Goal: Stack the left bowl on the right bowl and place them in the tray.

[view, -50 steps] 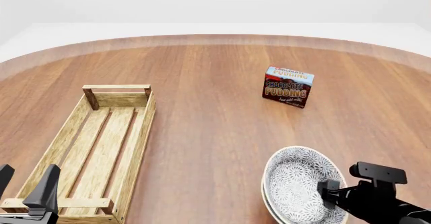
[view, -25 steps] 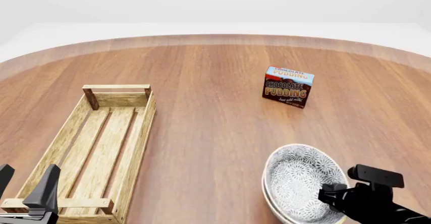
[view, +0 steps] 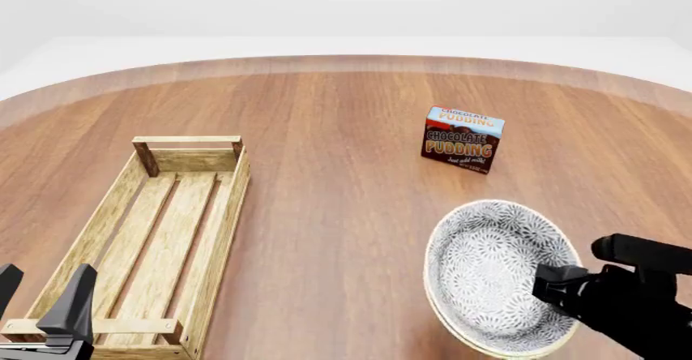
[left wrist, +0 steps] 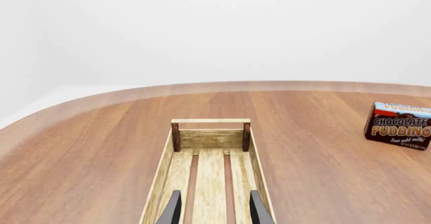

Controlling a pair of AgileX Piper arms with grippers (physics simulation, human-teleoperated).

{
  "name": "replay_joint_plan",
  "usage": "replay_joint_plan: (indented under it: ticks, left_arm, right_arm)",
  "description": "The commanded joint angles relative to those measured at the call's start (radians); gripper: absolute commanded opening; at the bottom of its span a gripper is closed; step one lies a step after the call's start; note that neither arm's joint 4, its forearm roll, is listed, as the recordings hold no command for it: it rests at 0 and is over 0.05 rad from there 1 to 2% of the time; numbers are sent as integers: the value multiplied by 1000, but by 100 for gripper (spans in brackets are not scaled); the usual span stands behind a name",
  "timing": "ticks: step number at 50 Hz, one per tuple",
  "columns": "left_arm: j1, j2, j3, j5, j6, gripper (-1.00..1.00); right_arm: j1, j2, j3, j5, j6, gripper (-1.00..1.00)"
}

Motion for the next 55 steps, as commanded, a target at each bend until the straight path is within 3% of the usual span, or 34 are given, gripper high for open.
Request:
replay_joint_plan:
  ticks: [1,11,27,42,55]
  left_arm:
    - [0,0,0,0,0,100]
    - [0,0,0,0,0,100]
    - [0,0,0,0,0,100]
    - [0,0,0,0,0,100]
    - [0,0,0,0,0,100]
  right_arm:
    - [18,-119,-231,196,20,-100]
    - [42,35,-393,158,-15,-100]
    - [154,341,-648,70,-25,-100]
    - [318,655,-1007,78,-43,-100]
    - [379,917,-1310,82,-48,-100]
